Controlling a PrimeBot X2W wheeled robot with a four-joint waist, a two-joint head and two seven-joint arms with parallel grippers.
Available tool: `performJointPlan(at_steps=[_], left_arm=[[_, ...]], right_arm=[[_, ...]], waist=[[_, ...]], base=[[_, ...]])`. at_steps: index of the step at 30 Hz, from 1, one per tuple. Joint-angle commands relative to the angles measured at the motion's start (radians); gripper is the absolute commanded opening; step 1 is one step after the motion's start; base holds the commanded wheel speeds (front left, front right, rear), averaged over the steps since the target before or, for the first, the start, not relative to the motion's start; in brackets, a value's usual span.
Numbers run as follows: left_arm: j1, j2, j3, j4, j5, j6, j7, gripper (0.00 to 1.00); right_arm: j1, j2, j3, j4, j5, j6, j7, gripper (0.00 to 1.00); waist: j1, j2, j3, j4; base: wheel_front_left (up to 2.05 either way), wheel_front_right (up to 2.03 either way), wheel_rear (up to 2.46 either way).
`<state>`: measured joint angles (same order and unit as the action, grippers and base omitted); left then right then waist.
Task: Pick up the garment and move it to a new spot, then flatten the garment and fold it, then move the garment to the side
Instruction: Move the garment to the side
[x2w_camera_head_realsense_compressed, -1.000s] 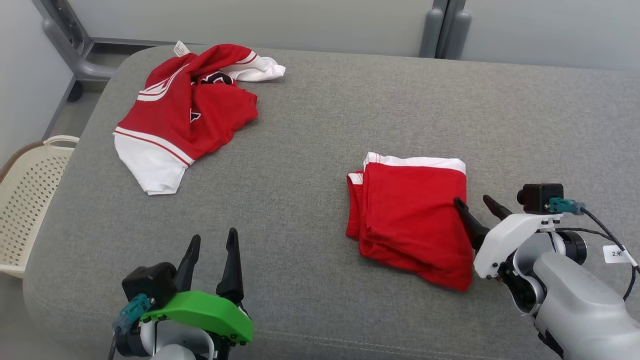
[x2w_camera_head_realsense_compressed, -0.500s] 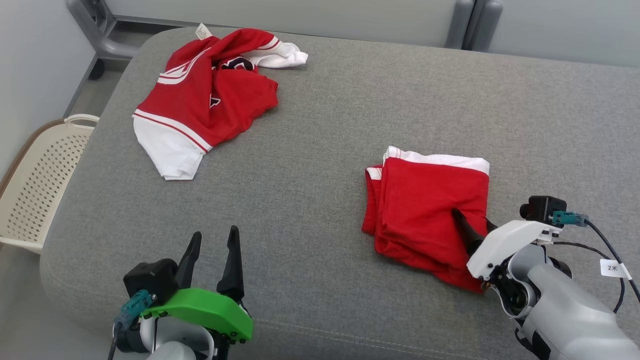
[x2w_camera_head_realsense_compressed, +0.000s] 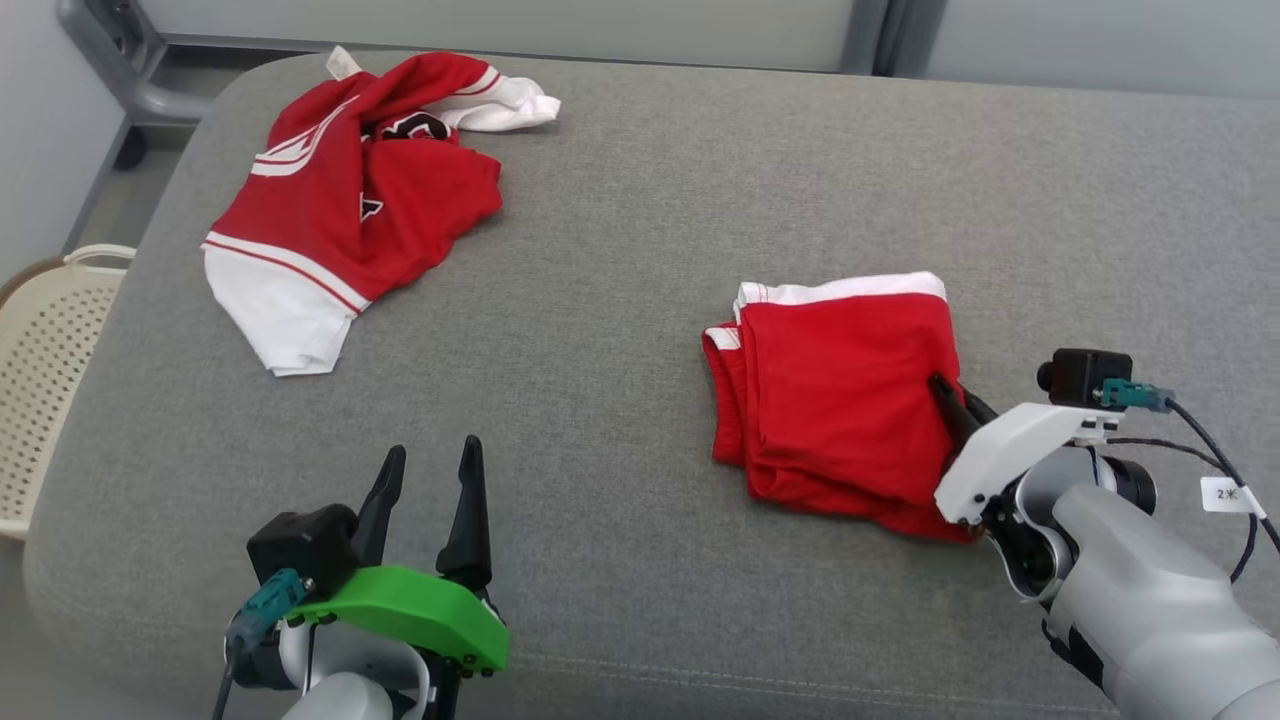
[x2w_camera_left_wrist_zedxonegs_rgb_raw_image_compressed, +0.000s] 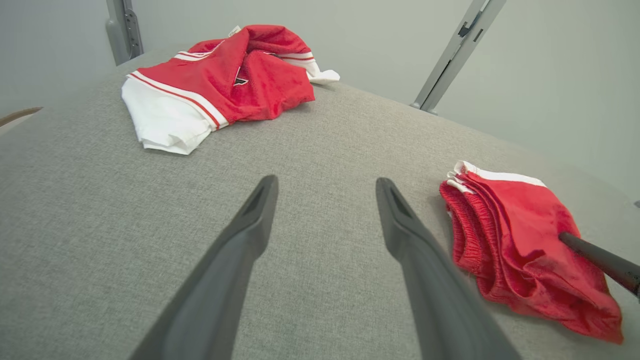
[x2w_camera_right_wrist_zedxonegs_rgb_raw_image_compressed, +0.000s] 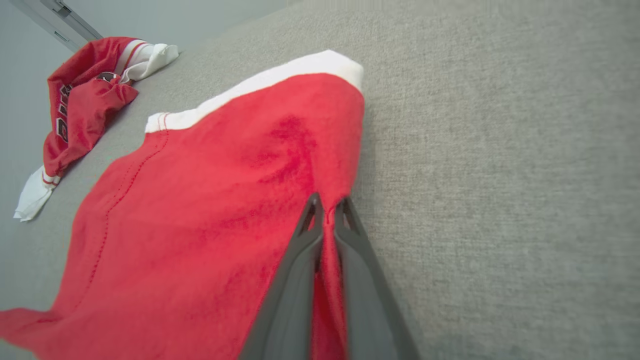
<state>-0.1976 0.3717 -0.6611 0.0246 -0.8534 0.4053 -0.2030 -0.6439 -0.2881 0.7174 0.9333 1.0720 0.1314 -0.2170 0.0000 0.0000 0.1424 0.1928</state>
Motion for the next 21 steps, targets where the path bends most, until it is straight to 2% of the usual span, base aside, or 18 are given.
performJointPlan(at_steps=[1,7,13,21], left_arm=[[-0.016,0.006,-0.001,-0.005,0.009,0.001,0.002,1.0],[-0.031,0.001,-0.002,-0.007,0.017,0.001,0.002,1.0],[-0.051,-0.001,-0.011,-0.003,0.024,-0.004,0.009,1.0],[-0.08,0.024,-0.015,-0.027,0.039,0.004,0.029,1.0]], right_arm=[[-0.014,-0.006,0.004,0.004,-0.009,-0.001,-0.01,0.0],[-0.069,-0.009,0.034,-0.015,-0.012,-0.001,-0.025,0.0],[-0.104,-0.039,0.058,-0.025,-0.013,-0.001,-0.033,0.0],[-0.178,-0.06,0.096,-0.01,-0.028,-0.001,-0.034,0.0]], waist=[[0.0,0.0,0.017,-0.052],[0.0,0.0,0.038,-0.186],[0.0,0.0,0.048,-0.304],[0.0,0.0,0.095,-0.463]], base=[[0.0,0.0,0.0],[0.0,0.0,0.0],[0.0,0.0,0.0],[0.0,0.0,0.0]])
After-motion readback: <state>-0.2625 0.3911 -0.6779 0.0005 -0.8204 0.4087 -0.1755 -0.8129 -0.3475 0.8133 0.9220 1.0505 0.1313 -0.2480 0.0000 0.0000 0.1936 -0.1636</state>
